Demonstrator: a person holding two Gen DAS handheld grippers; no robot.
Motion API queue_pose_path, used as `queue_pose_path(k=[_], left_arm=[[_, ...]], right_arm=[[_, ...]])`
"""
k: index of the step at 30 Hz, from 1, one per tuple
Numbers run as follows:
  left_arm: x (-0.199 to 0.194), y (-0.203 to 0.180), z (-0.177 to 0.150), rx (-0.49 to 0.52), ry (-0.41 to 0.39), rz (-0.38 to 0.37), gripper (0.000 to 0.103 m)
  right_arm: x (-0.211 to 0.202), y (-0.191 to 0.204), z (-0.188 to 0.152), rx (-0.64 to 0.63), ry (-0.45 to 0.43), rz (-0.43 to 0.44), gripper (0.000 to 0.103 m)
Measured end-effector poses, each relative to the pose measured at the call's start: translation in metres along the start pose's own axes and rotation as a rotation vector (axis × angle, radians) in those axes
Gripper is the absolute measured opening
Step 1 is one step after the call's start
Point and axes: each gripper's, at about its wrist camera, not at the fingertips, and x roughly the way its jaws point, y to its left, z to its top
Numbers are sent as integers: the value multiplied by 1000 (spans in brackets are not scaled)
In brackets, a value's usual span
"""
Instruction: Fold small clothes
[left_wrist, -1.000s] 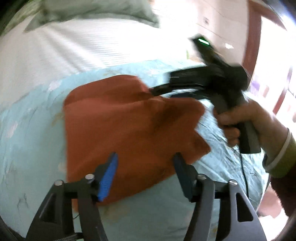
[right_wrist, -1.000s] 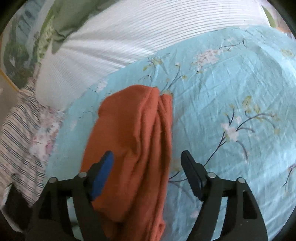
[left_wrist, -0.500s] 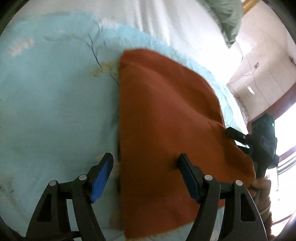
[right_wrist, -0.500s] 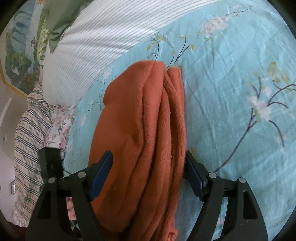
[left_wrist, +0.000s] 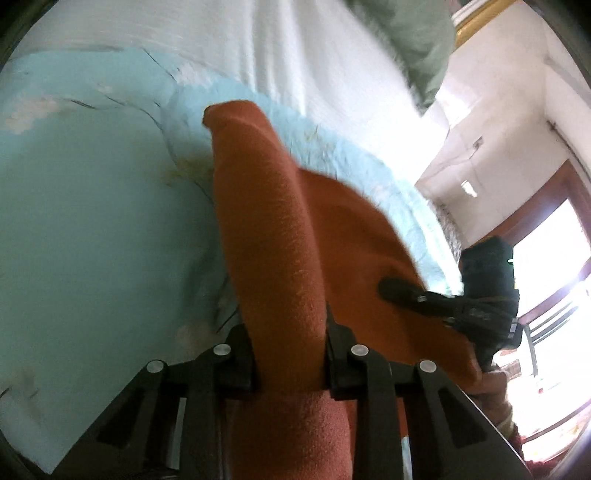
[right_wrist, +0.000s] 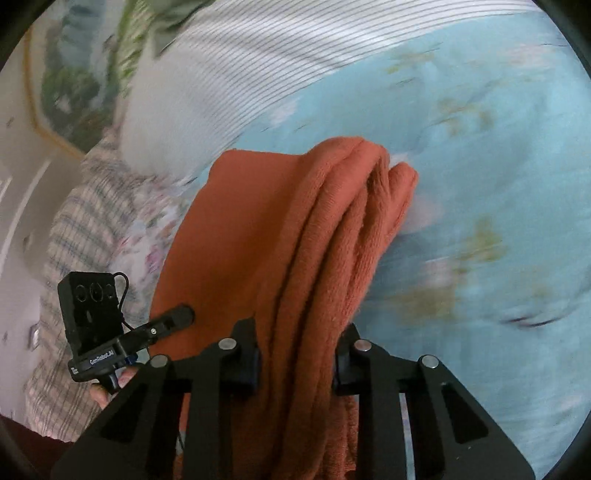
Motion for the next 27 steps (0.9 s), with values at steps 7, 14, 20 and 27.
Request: queue_pose_path(k=[7, 14, 20, 27], left_arm=[[-106, 54, -37, -60, -90, 93, 27], [-157, 111, -75, -183, -138, 148, 27], [-145, 124, -92, -203, -128, 166, 29], [-138, 134, -95, -242, -102, 259, 55]], right_arm=[[81, 63, -26, -77, 96, 128, 28], [121, 79, -44, -95, 150, 132, 27], [127, 71, -50, -82, 161, 91, 29], [112, 77, -51, -102, 121, -36, 54]])
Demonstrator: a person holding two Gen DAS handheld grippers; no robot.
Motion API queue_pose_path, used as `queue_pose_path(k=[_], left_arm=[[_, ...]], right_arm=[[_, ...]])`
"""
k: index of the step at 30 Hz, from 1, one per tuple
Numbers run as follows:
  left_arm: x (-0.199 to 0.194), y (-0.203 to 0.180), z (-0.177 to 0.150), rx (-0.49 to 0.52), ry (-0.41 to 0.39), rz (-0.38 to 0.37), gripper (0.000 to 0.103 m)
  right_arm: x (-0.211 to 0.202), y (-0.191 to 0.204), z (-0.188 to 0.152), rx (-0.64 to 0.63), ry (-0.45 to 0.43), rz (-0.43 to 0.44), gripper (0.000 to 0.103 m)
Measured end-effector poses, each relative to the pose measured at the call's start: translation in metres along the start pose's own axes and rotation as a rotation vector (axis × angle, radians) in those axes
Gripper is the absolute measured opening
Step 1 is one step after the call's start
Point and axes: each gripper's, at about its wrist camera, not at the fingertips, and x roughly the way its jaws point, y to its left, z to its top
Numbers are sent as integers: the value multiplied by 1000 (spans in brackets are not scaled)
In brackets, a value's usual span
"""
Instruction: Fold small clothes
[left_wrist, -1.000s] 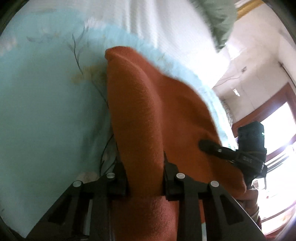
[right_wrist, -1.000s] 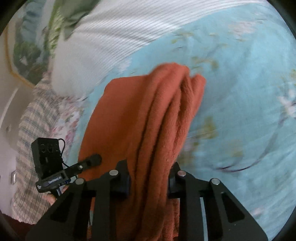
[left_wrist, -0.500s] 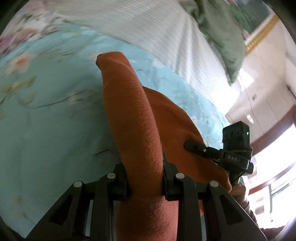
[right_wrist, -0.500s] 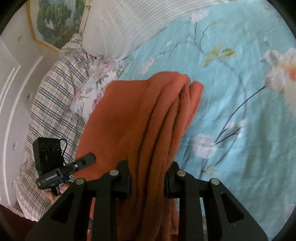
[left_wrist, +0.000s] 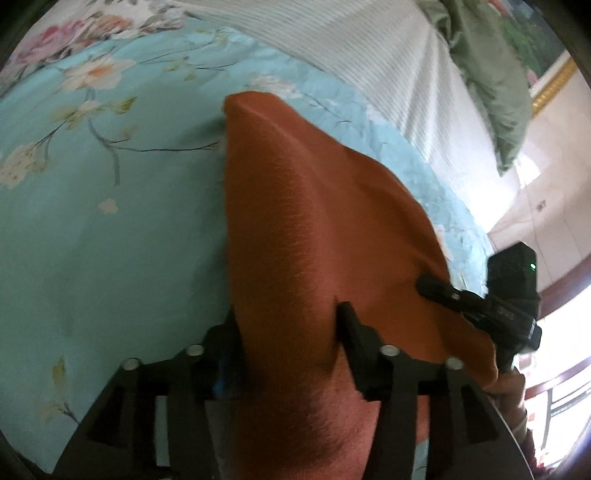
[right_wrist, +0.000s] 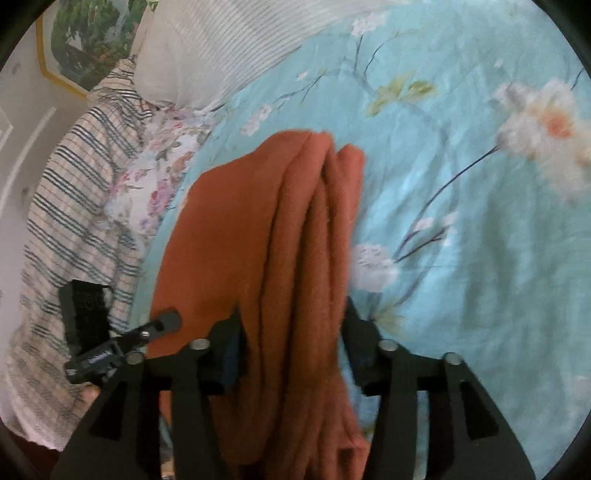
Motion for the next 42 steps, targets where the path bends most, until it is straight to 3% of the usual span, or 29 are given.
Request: queue_pose_path(k=[3, 6, 10, 13, 15, 18, 21, 24, 28, 31, 33, 35, 37, 39, 42], left_arm=[[-11, 0, 1, 11, -21, 30, 55], [-26, -6, 1, 42, -69, 62, 53], [-45, -15, 0, 78, -122, 44, 51], [-52, -17, -3, 106, -128, 1, 49], [-49, -26, -2, 119, -123, -11, 48], [-46, -39, -1, 152, -111, -36, 44], [-47, -50, -7, 205, -105, -66, 44], [-39, -59, -12, 249, -73, -85, 44], [-23, -63, -20, 277, -30, -50, 42], [-18, -60, -21, 257, -24, -49, 42], [-18, -58, -20, 249, -24, -55, 42], [-17, -57, -19, 243, -22, -55, 42], [-17, -56, -20, 237, -23, -56, 42], [-16, -58, -20, 239, -24, -52, 42], [-18, -62, -21, 245, -22, -45, 42]], right_arm=[[-26, 10, 4, -52, -84, -109, 55], [-38, 23, 12, -83, -125, -80, 55], [-17, 27, 28, -85, -84, -86, 52], [6, 23, 38, -55, -46, -81, 35], [9, 26, 43, -63, -45, -86, 13], [-21, 37, 42, -82, -148, -5, 13], [-41, 40, 29, -105, -208, -21, 12], [-25, 18, 21, -62, -160, -98, 12], [-4, -7, 21, -2, -116, -92, 15], [-7, -5, 25, 0, -123, -92, 23], [-12, -2, 30, -8, -142, -100, 39], [-14, 1, 37, -18, -162, -112, 40], [-9, 5, 44, -37, -139, -105, 38], [-3, 12, 47, -62, -98, -99, 10], [-19, 20, 44, -80, -163, -90, 10]])
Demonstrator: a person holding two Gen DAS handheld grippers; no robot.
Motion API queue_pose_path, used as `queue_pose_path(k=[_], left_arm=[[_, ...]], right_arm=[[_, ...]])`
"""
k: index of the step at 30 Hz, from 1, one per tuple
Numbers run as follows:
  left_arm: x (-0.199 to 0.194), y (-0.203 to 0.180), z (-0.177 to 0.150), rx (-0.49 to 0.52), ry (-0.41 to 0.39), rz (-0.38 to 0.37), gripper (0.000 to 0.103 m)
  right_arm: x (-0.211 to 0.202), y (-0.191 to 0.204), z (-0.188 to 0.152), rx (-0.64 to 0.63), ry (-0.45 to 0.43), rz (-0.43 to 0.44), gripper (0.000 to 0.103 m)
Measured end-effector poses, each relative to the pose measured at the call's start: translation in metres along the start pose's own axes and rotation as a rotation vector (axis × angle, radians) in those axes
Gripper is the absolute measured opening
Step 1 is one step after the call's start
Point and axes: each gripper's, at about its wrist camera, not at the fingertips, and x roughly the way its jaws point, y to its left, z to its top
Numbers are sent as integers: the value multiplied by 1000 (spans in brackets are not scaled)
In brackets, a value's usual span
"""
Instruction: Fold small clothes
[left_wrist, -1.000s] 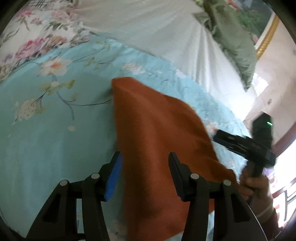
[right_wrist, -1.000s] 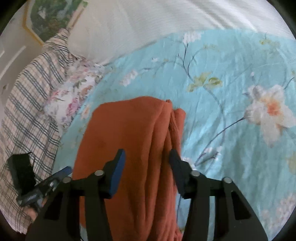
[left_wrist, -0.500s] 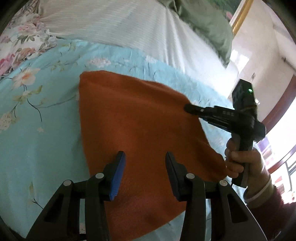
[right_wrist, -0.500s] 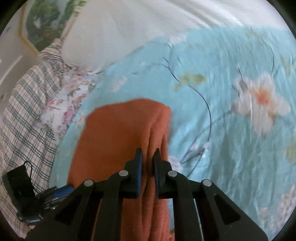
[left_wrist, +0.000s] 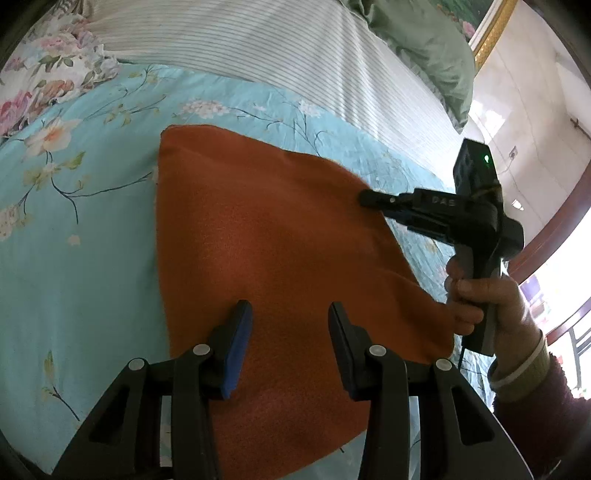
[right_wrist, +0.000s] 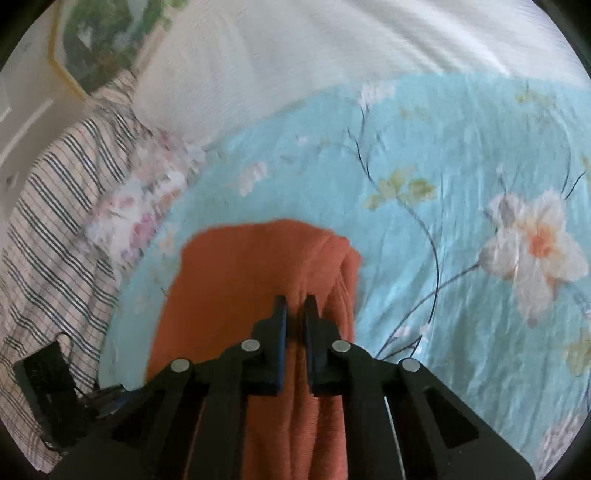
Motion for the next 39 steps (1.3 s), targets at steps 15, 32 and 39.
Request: queue_pose_path(k=[15, 32, 39], left_arm=[[11, 11, 27, -2, 30, 10, 43], [85, 85, 149, -157, 38, 144, 14], [18, 44, 75, -86, 17, 29, 17]], right_arm=[[-21, 38, -23, 30, 18, 51, 64], [-7, -10, -52, 136, 53, -44, 12], [-30, 27, -72, 25, 67, -28, 14]])
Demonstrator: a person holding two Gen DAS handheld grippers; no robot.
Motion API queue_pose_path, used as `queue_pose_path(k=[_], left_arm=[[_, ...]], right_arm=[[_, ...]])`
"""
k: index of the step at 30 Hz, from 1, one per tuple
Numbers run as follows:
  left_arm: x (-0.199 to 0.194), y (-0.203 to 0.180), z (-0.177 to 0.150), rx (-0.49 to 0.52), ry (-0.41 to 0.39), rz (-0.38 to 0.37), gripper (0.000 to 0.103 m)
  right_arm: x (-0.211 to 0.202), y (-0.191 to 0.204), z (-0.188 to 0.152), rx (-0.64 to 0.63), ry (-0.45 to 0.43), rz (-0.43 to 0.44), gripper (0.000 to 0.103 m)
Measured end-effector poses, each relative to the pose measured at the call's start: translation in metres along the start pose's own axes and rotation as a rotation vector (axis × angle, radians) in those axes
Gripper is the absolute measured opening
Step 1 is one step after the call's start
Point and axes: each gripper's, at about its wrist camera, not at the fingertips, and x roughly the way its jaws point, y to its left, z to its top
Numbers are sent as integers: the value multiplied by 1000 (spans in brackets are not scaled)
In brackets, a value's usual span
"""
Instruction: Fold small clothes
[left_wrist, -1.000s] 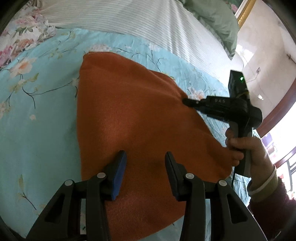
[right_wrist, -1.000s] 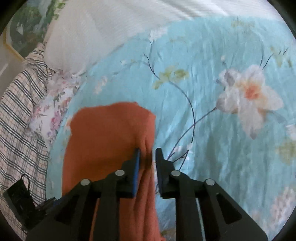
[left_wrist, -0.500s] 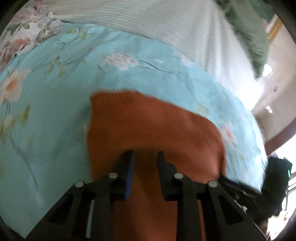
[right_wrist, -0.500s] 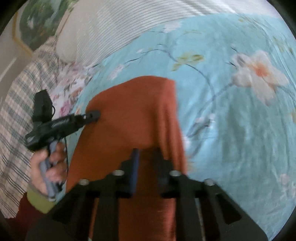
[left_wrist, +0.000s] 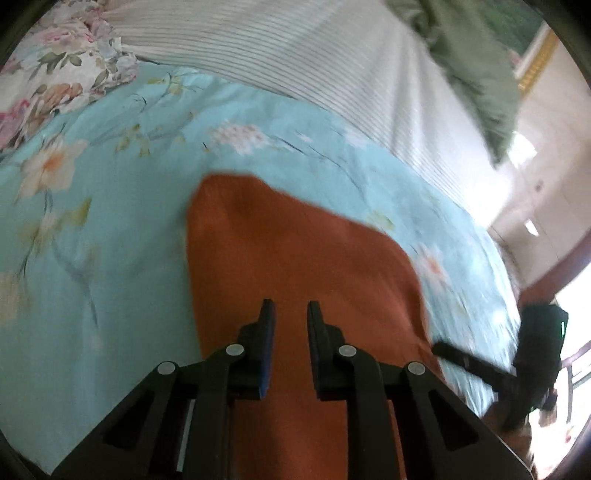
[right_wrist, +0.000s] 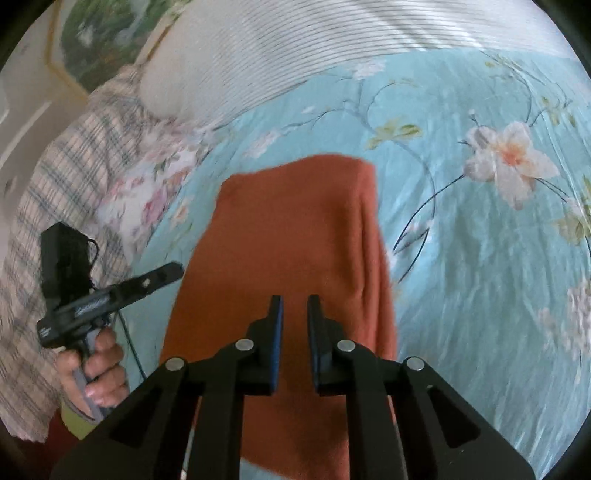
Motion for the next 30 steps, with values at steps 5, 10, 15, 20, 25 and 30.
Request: queue_pose_path(k=[5, 10, 15, 20, 25, 30], left_arm=[[-33, -24, -62, 83, 20, -85, 19], [-29, -16, -118, 81, 94, -60, 18], [-32, -4, -135, 19, 83, -76, 13], [-37, -14, -136, 73, 78, -13, 13], [-30, -13, -138, 57, 86, 8, 13], [-47, -20, -129, 64, 72, 27, 13]], right_arm=[[9, -25, -30, 4, 32, -101, 9], [9, -19, -31, -20, 15, -156, 6], [-4, -8, -34, -13, -14, -162, 10], [-16, 1, -46, -49, -8, -148, 11], [-4, -17, -48, 30, 23, -119, 11], [-11, 2, -13, -26, -40, -109, 11]])
